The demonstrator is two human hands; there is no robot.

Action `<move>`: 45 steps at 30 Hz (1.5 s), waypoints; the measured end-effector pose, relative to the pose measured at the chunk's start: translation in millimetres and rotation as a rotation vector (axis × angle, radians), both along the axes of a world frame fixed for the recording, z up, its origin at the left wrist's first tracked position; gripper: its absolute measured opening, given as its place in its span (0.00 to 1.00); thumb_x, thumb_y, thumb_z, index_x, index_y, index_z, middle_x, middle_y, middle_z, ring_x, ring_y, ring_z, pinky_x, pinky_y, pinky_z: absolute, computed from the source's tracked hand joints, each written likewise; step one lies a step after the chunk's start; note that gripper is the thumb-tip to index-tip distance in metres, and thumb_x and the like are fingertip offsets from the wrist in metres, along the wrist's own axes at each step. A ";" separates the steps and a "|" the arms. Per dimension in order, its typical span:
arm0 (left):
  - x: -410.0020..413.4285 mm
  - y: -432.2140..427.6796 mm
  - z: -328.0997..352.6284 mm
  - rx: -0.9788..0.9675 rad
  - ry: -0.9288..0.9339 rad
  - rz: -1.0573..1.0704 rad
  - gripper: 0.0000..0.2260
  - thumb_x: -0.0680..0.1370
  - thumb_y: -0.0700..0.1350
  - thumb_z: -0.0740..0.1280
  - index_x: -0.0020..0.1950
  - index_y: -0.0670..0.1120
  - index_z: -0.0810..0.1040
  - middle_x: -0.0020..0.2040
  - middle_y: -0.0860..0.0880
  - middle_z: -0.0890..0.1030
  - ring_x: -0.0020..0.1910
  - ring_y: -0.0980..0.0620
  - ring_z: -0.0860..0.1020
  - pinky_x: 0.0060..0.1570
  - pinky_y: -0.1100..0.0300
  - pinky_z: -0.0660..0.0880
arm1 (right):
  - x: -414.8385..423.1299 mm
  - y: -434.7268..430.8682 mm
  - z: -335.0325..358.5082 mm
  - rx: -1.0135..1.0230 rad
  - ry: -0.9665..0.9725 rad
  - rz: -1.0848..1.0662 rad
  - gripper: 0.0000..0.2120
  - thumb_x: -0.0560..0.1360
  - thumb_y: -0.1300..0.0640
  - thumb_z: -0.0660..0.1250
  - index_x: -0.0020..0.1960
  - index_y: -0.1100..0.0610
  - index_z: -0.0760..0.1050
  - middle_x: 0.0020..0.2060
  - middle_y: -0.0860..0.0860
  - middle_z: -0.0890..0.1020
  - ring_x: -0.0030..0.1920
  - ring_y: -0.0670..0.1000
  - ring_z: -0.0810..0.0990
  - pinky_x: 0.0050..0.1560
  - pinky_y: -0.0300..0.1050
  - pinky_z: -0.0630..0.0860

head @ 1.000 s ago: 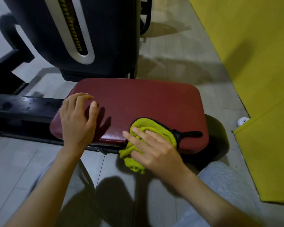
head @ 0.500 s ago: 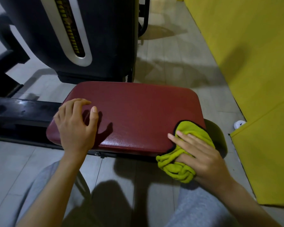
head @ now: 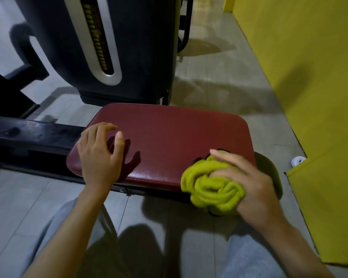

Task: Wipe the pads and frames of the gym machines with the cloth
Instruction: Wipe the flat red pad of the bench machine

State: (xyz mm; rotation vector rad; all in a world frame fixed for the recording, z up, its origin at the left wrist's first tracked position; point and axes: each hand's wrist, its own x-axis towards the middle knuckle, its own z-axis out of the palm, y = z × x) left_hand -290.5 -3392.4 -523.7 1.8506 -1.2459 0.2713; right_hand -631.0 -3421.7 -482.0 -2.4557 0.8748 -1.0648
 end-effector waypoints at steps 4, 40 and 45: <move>0.6 -1.2 -0.9 0.017 0.001 -0.004 0.16 0.84 0.57 0.56 0.59 0.48 0.77 0.59 0.49 0.78 0.62 0.47 0.72 0.62 0.47 0.68 | -3.1 -19.4 23.3 -0.079 -0.296 -0.440 0.11 0.74 0.62 0.67 0.54 0.62 0.83 0.55 0.54 0.83 0.56 0.46 0.81 0.59 0.34 0.73; 0.6 3.5 2.0 -0.033 0.033 -0.022 0.15 0.83 0.54 0.57 0.58 0.46 0.78 0.57 0.49 0.80 0.60 0.46 0.75 0.59 0.48 0.69 | 73.3 -139.6 4.5 0.055 0.446 -0.528 0.15 0.82 0.41 0.61 0.60 0.48 0.78 0.50 0.55 0.86 0.52 0.63 0.83 0.43 0.52 0.71; 4.0 6.0 3.3 -0.115 0.069 -0.054 0.14 0.84 0.52 0.58 0.59 0.45 0.79 0.58 0.48 0.80 0.61 0.48 0.75 0.61 0.51 0.68 | 111.4 -51.2 0.7 -0.003 0.484 -0.124 0.20 0.80 0.36 0.59 0.64 0.44 0.80 0.67 0.43 0.81 0.68 0.47 0.78 0.65 0.47 0.76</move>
